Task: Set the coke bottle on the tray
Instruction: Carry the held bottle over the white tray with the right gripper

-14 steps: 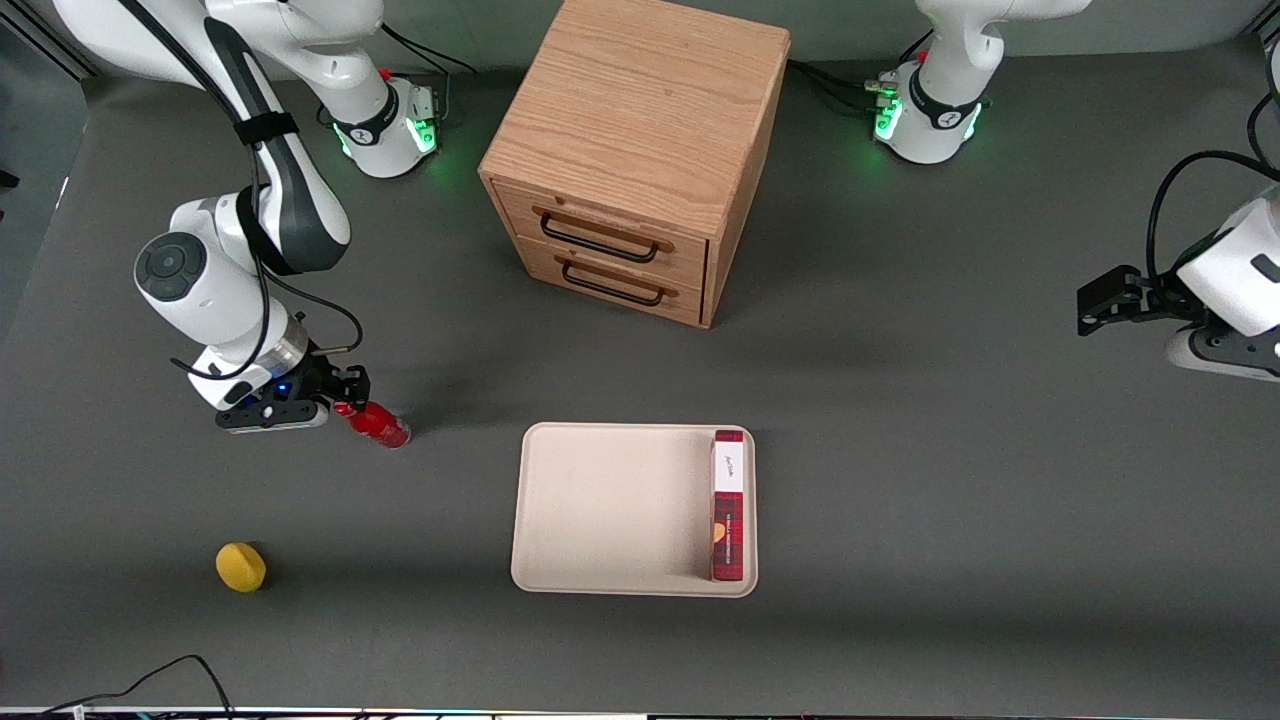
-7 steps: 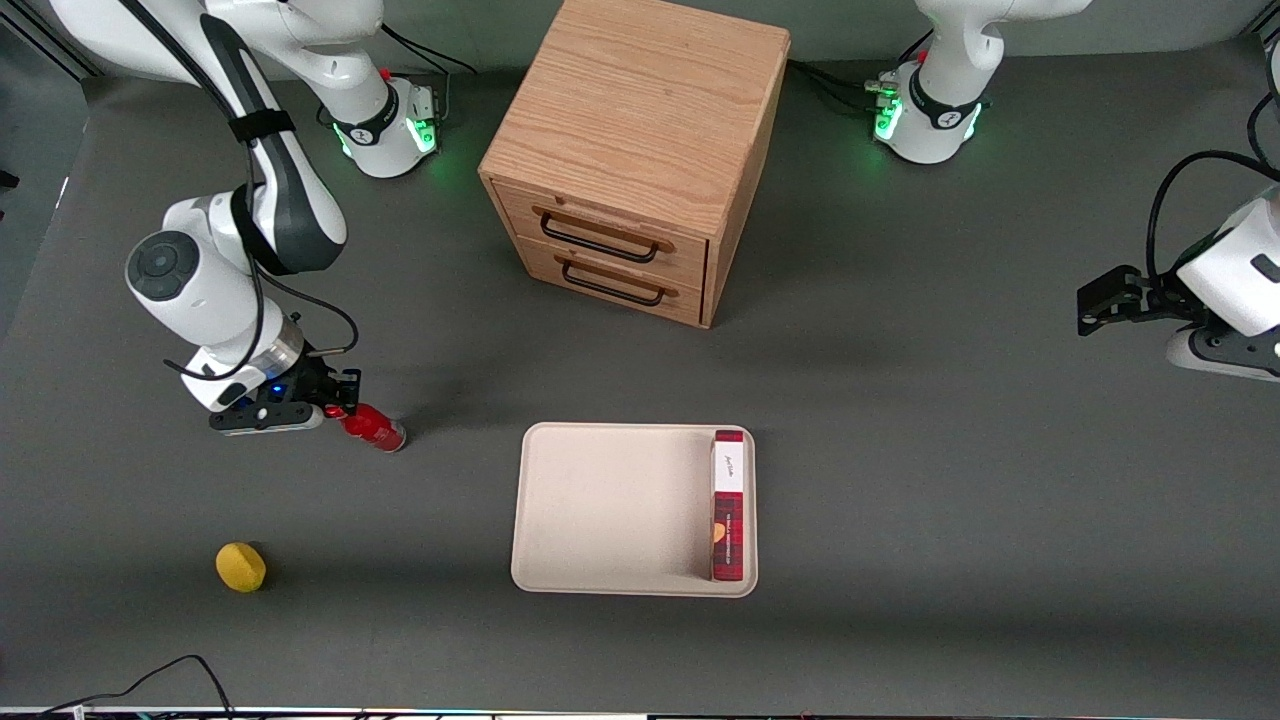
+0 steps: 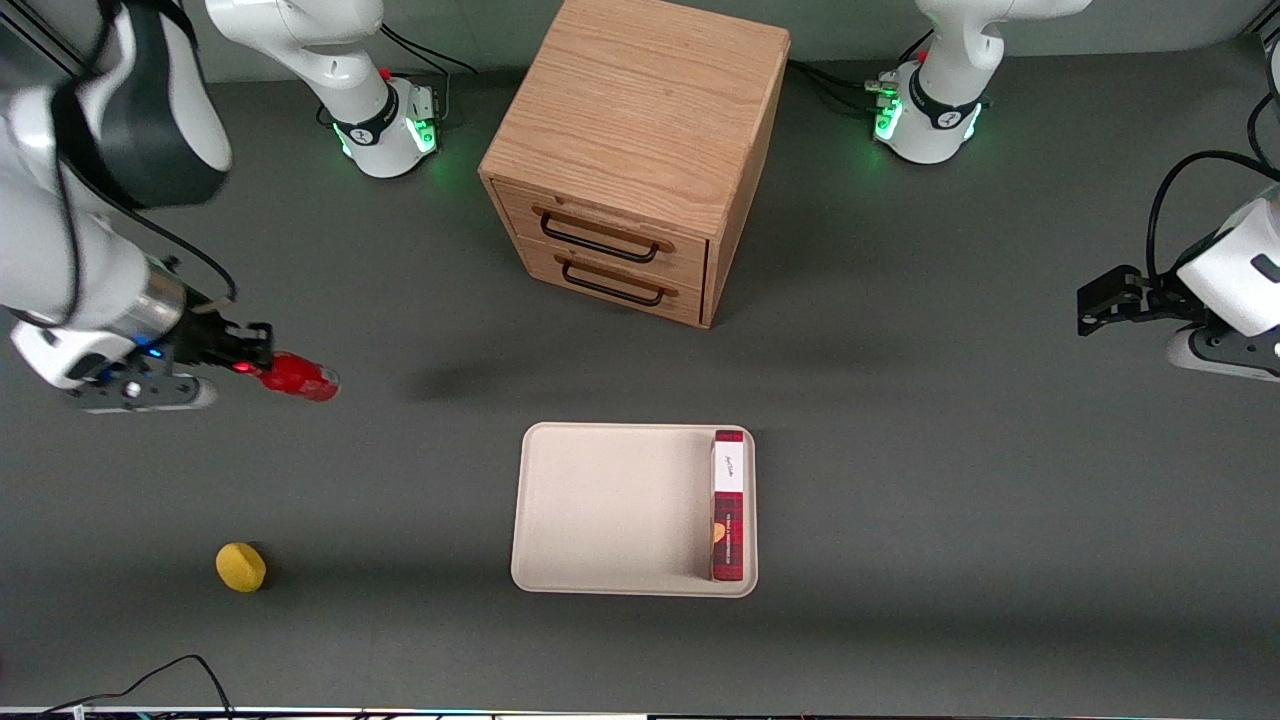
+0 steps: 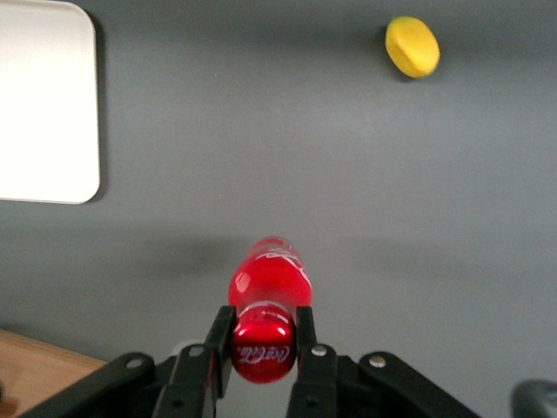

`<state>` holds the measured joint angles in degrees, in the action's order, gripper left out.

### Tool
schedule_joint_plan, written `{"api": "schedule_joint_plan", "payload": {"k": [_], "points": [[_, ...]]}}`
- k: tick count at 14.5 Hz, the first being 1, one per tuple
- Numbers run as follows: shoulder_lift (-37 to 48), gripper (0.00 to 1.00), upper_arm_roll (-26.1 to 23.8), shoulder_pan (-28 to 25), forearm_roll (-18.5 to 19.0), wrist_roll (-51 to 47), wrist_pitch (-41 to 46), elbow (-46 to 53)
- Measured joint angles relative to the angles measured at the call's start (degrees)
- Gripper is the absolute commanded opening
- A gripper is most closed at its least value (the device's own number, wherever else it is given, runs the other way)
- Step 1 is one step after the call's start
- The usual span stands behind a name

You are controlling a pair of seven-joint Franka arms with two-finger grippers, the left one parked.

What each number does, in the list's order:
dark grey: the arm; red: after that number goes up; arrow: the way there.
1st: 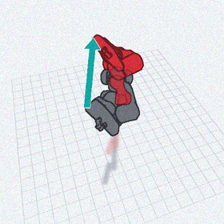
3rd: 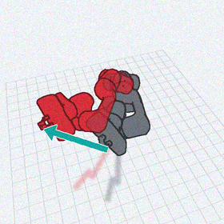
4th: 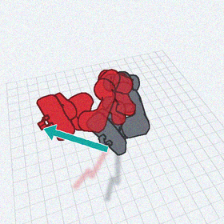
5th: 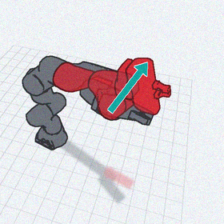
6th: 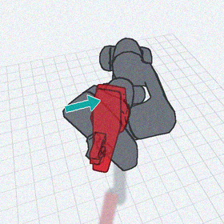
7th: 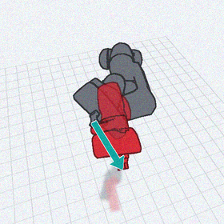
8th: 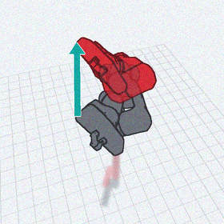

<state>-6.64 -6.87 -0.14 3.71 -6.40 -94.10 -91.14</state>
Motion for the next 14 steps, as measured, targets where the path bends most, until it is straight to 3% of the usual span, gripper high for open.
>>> {"api": "schedule_joint_plan", "payload": {"k": [3,7,14], "points": [[-0.33,0.00,-0.09,-0.06,-0.12,0.02,5.40,5.45],[-4.87,0.00,-0.60,-1.85,-0.72,-2.46,4.25,6.53],[-23.50,0.00,-1.09,-16.99,-0.86,-22.96,-5.34,20.80]]}}
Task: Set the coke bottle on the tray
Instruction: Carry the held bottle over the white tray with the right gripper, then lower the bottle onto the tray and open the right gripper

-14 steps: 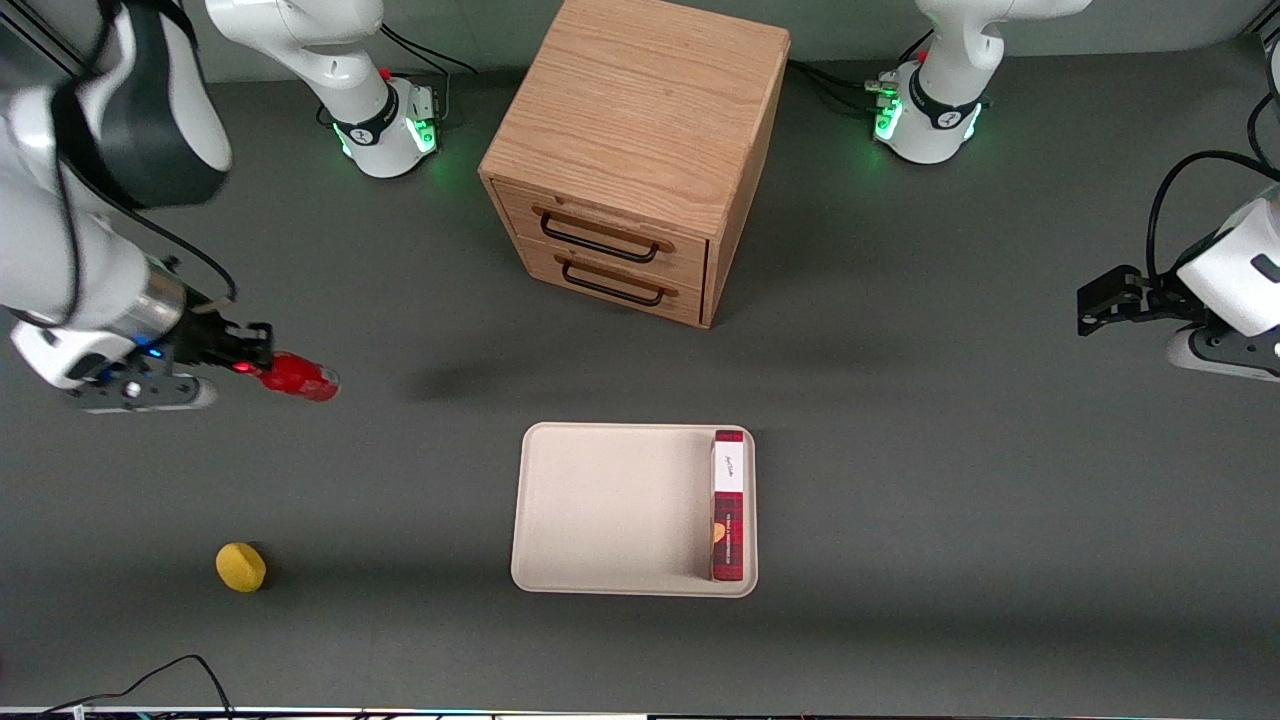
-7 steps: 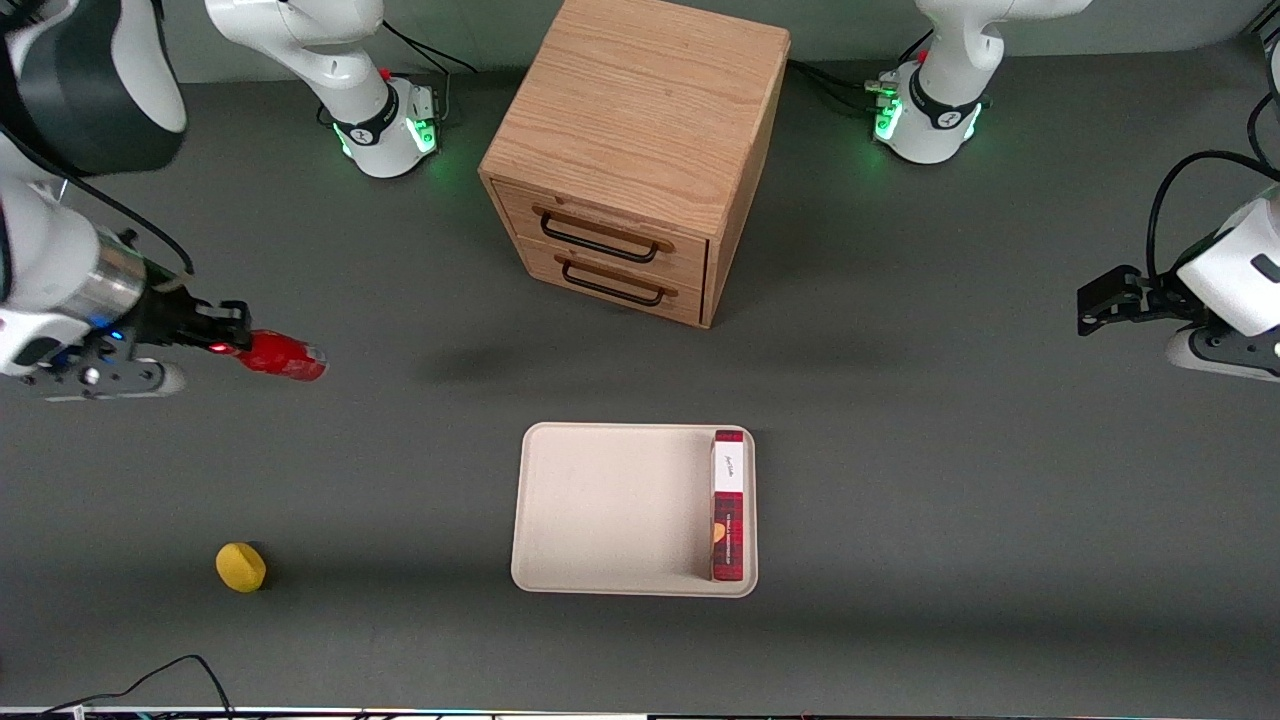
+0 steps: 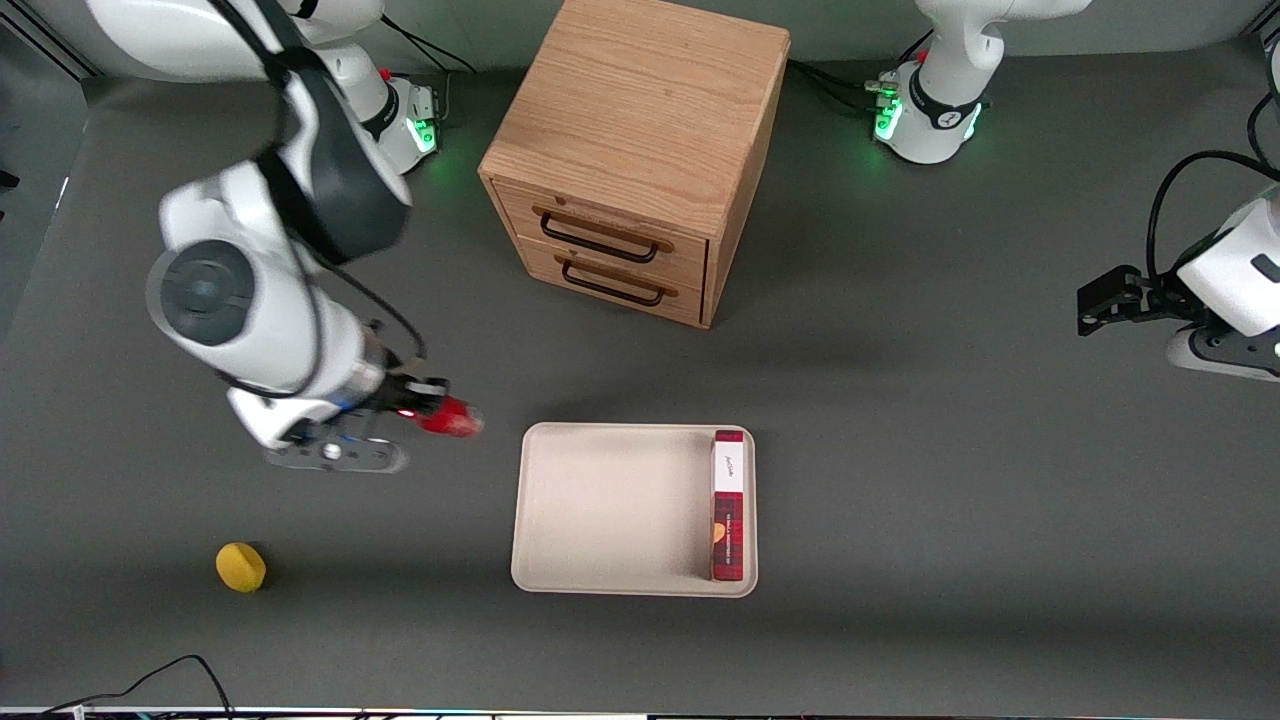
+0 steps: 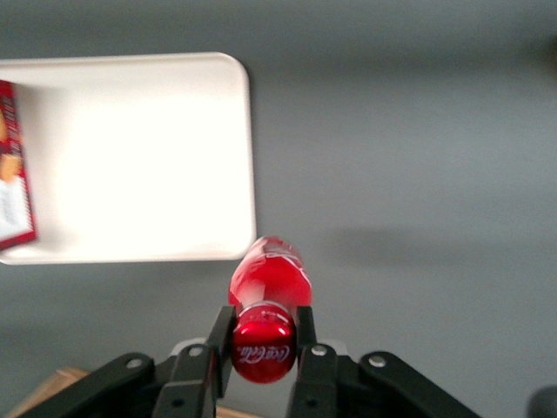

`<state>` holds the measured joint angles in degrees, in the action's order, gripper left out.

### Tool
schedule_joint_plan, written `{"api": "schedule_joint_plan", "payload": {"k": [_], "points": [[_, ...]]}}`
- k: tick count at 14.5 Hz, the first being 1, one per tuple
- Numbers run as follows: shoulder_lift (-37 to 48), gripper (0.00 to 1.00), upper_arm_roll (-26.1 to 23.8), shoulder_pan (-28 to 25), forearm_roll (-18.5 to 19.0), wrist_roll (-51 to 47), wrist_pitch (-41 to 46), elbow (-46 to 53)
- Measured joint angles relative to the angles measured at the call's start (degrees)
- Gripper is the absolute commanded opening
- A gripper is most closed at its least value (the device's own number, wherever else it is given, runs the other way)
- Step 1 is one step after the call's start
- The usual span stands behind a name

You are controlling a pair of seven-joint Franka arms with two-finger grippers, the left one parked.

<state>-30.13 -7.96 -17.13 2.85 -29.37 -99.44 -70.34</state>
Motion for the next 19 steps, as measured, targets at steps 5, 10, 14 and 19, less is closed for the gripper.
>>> {"api": "schedule_joint_plan", "payload": {"k": [5,10,14,19], "points": [[-6.69,0.00,0.40,-0.79,0.03,0.55,-15.65,1.57],[-12.41,0.00,0.40,-1.89,0.19,6.34,-24.97,2.24],[-15.14,0.00,0.58,-1.93,0.21,9.35,-26.50,2.98],[-16.23,0.00,1.40,-1.92,0.24,11.72,-27.86,3.53]]}}
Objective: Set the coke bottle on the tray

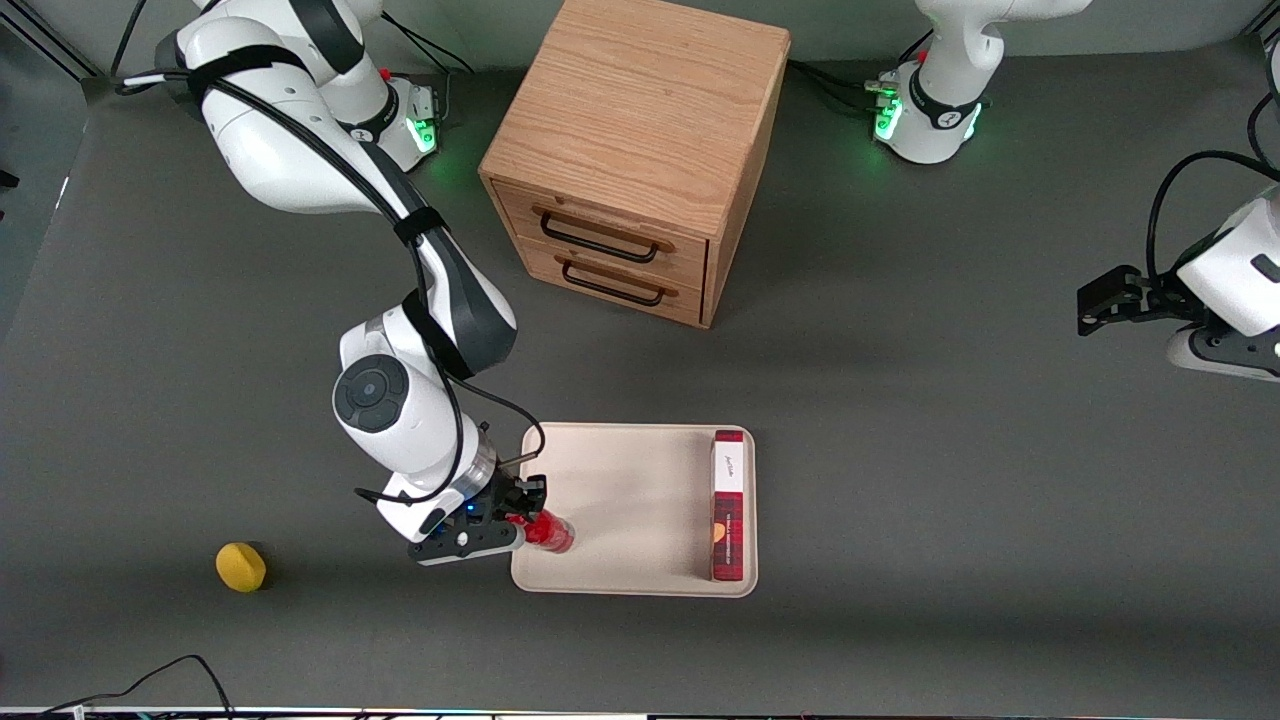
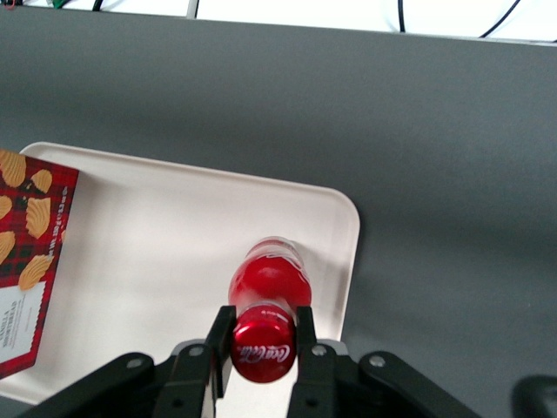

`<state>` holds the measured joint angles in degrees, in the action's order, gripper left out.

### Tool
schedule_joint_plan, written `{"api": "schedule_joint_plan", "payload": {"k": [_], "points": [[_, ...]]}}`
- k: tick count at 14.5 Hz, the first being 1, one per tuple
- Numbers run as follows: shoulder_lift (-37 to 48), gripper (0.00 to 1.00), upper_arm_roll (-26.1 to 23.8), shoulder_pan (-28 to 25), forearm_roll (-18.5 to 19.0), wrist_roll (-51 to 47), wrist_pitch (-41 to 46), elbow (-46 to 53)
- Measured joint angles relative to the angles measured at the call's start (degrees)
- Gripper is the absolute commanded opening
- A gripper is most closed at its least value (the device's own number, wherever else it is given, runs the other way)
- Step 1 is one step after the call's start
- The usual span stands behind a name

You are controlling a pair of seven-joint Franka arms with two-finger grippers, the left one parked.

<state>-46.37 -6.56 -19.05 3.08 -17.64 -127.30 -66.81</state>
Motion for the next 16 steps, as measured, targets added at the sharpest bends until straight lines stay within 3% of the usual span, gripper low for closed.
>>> {"api": "schedule_joint_plan", "payload": {"k": [1,2,4,5,7,8,9,13,16], "points": [[-0.28,0.00,0.35,0.01,0.00,0.16,-0.31,0.15],[-0.52,0.08,0.59,0.01,0.00,0.28,-0.61,0.16],[-0.80,0.34,0.72,0.01,0.02,0.37,-0.86,0.17],[-0.80,0.54,0.71,0.00,0.03,0.37,-0.87,0.20],[-0.81,0.83,0.72,0.00,0.03,0.39,-0.88,0.21],[-0.80,0.94,0.72,0.00,0.03,0.39,-0.91,0.29],[-0.80,0.99,0.73,0.00,0.03,0.39,-0.91,0.41],[-0.41,1.00,0.80,0.00,0.03,0.38,-0.70,1.68],[2.90,1.00,0.94,0.48,0.03,0.37,6.40,2.59]]}}
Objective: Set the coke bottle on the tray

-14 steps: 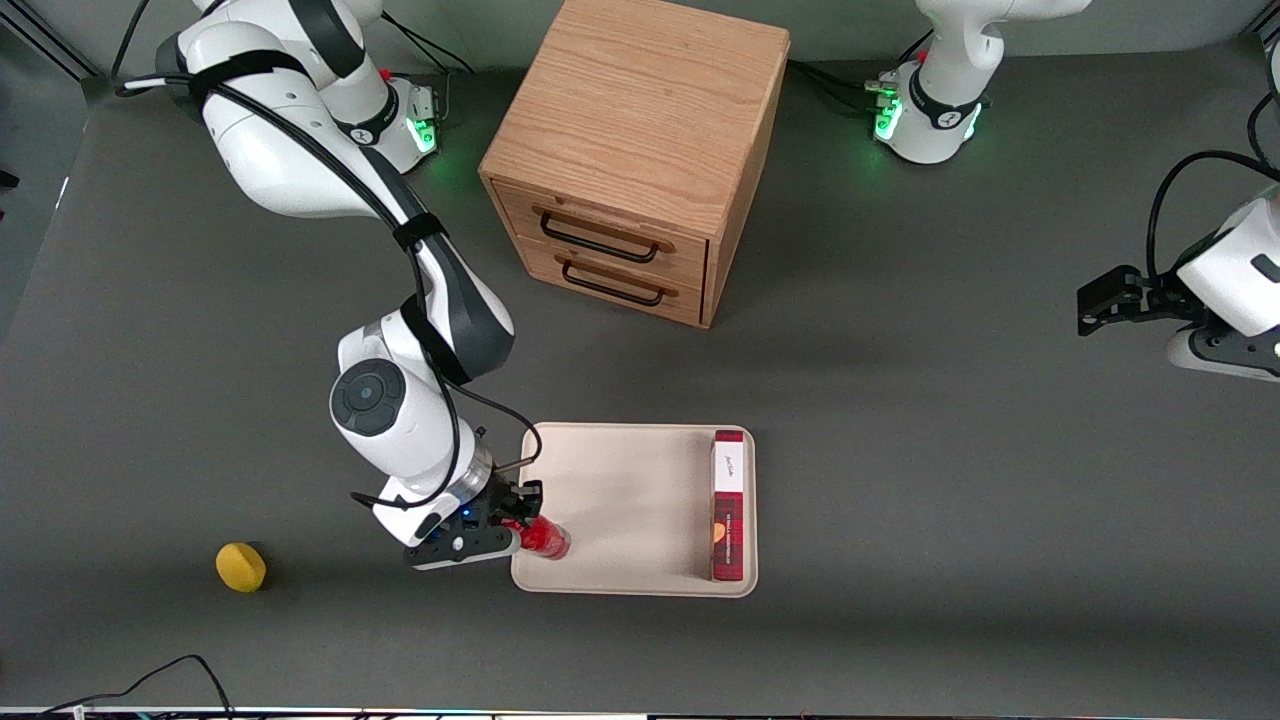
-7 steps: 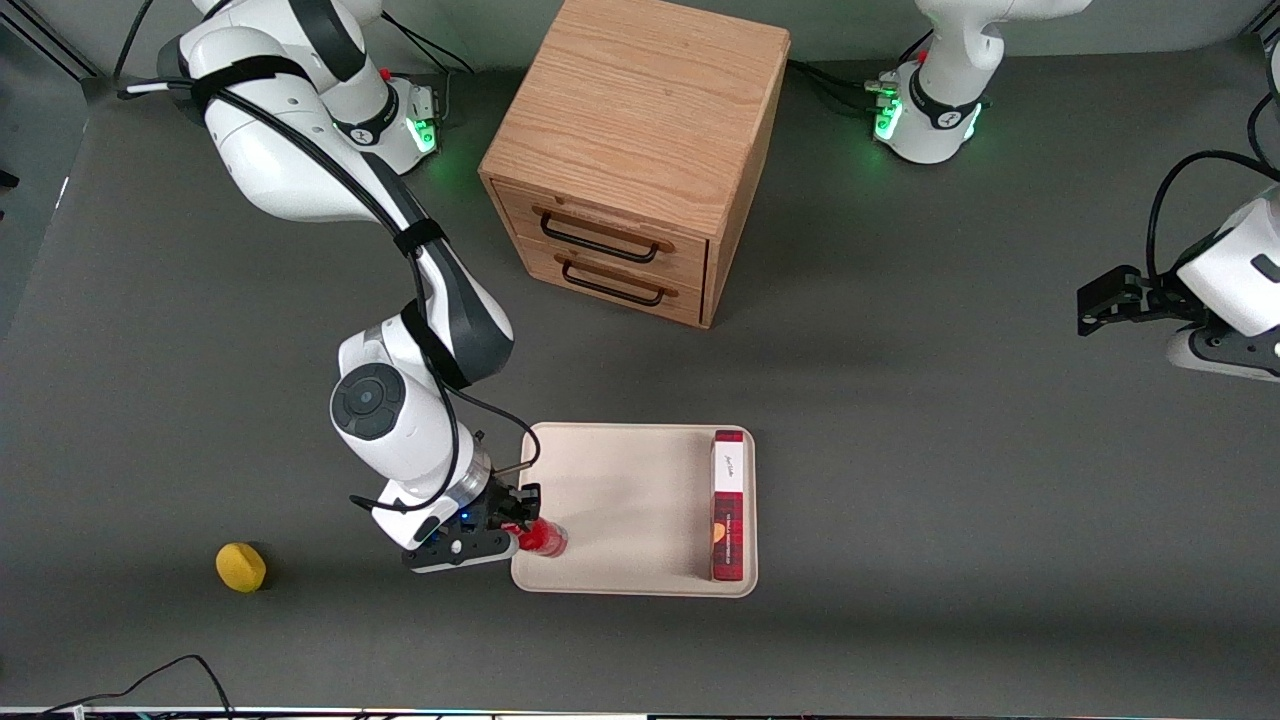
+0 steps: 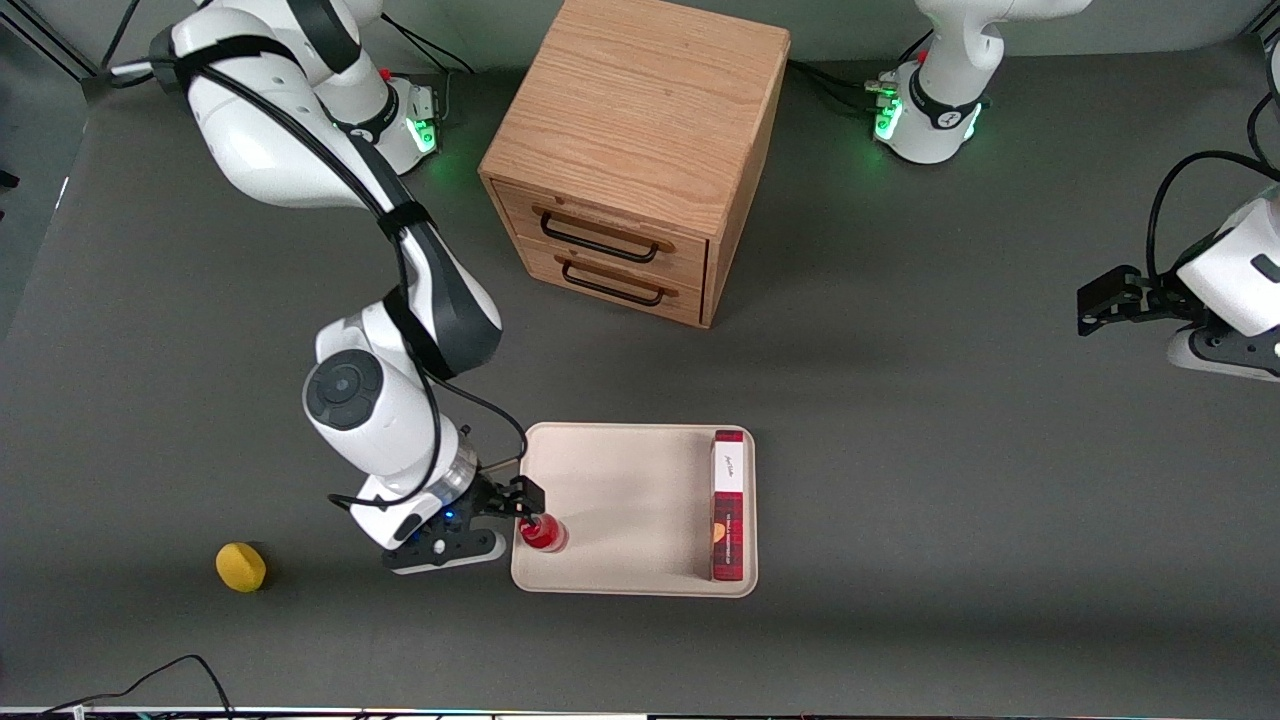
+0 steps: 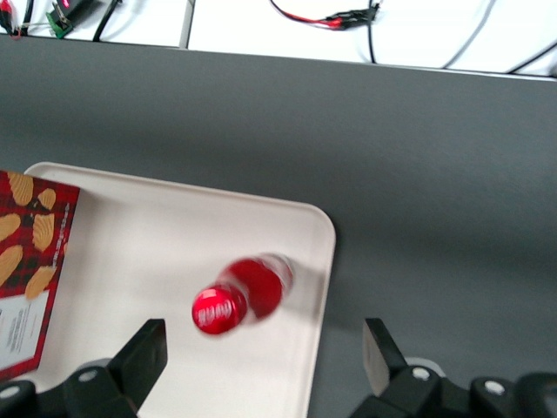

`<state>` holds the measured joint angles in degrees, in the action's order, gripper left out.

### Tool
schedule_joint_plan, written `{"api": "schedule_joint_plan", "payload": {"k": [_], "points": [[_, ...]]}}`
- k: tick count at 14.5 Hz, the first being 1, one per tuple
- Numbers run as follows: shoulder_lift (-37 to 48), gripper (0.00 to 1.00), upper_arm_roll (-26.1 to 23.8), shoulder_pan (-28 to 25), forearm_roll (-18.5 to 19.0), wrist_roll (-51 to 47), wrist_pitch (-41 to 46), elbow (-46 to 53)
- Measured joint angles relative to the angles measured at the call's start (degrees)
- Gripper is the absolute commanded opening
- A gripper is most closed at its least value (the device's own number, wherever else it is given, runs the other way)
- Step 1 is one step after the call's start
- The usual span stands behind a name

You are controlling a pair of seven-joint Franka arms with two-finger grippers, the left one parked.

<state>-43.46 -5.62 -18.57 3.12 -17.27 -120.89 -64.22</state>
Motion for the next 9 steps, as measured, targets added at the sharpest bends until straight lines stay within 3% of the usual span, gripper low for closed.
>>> {"api": "schedule_joint_plan", "payload": {"k": [5,9], "points": [[10.15,1.00,-0.17,6.00,-1.17,0.03,18.89,-2.46],[23.11,1.00,-0.31,11.81,-1.49,0.25,22.02,-14.90]]}}
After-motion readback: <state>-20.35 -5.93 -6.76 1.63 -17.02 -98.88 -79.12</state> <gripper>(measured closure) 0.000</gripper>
